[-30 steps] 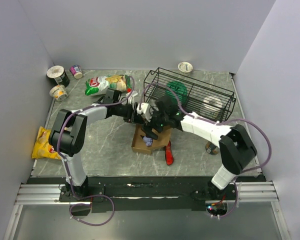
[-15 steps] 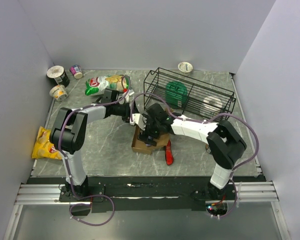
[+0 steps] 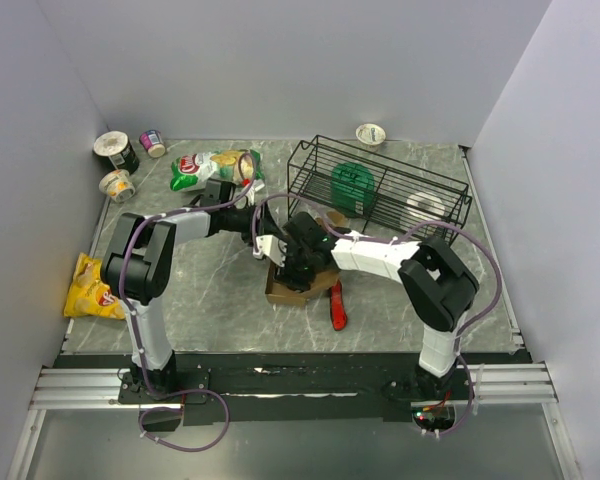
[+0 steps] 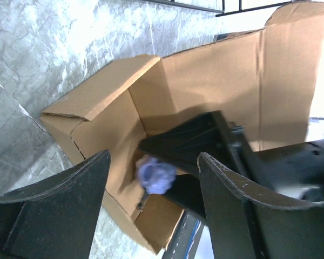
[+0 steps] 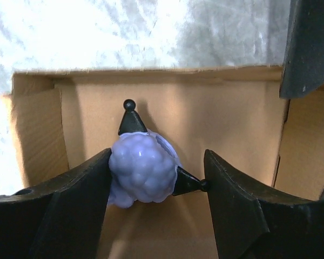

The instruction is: Unpack the express box

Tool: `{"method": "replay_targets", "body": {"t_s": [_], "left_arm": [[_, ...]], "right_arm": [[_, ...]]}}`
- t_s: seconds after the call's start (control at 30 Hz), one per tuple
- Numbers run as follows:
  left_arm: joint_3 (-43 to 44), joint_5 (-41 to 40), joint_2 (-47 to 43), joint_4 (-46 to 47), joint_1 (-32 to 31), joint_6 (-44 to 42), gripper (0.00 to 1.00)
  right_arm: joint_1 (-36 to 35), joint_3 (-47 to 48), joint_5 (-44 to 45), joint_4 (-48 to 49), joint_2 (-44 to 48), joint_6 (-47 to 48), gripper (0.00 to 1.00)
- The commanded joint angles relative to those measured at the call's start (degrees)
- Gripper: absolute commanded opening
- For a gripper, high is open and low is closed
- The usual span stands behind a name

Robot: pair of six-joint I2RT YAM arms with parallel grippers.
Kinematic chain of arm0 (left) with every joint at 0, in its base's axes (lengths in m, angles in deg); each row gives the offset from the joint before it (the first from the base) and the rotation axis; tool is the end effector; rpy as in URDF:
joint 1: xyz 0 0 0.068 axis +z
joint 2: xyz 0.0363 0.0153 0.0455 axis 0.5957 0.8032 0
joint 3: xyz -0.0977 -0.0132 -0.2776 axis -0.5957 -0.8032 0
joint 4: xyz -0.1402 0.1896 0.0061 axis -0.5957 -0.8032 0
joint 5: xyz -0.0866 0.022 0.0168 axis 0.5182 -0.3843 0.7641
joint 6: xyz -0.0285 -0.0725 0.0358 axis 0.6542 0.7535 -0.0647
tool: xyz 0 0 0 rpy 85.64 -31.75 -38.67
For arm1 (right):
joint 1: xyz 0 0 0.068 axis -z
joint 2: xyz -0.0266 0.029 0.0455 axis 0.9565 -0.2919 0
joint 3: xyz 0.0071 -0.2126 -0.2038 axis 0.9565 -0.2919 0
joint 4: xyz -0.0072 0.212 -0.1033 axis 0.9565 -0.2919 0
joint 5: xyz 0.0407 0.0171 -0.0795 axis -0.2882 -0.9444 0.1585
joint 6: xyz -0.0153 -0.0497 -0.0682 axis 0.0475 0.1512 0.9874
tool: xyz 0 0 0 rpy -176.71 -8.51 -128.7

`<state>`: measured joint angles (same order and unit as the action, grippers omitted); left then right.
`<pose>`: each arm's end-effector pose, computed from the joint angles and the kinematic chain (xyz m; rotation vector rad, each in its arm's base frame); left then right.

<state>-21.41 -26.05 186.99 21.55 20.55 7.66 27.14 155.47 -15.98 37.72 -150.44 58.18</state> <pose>0.3639 -0.1713 0.1845 0.3127 2.3877 -1.5534 0.2528 0.2906 0.1826 -1.7633 1.8428 0.4199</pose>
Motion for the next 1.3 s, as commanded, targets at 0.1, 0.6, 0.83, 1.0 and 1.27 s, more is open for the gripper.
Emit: {"method": "replay_targets", "body": {"t_s": [0.1, 0.6, 0.83, 1.0, 1.27], "left_arm": [[3.10, 1.83, -0.52, -1.16, 0.63, -1.89, 0.73], [10.93, -12.57, -17.21, -15.12, 18.73, -1.98, 0.99], [6.90, -16.44, -28.19, -19.97, 22.60, -9.71, 0.96], [2.85, -15.74, -31.10, -19.53, 23.31, -8.67, 0.96], [5.47, -18.55, -37.08, -20.23, 23.13, -11.47, 0.96]], "right_arm": [[-0.34, 9.80, -1.70, -11.22, 11.99, -3.74, 0.31], [-5.52, 23.50, -8.03, -5.25, 0.77, -16.66, 0.38], [-7.19, 27.48, -8.12, -4.38, -7.07, -16.23, 0.62], [-7.81, 25.55, -4.87, -3.23, -6.46, -17.29, 0.88], [-7.46, 30.97, 7.60, -9.34, 6.36, -17.11, 1.00]]}}
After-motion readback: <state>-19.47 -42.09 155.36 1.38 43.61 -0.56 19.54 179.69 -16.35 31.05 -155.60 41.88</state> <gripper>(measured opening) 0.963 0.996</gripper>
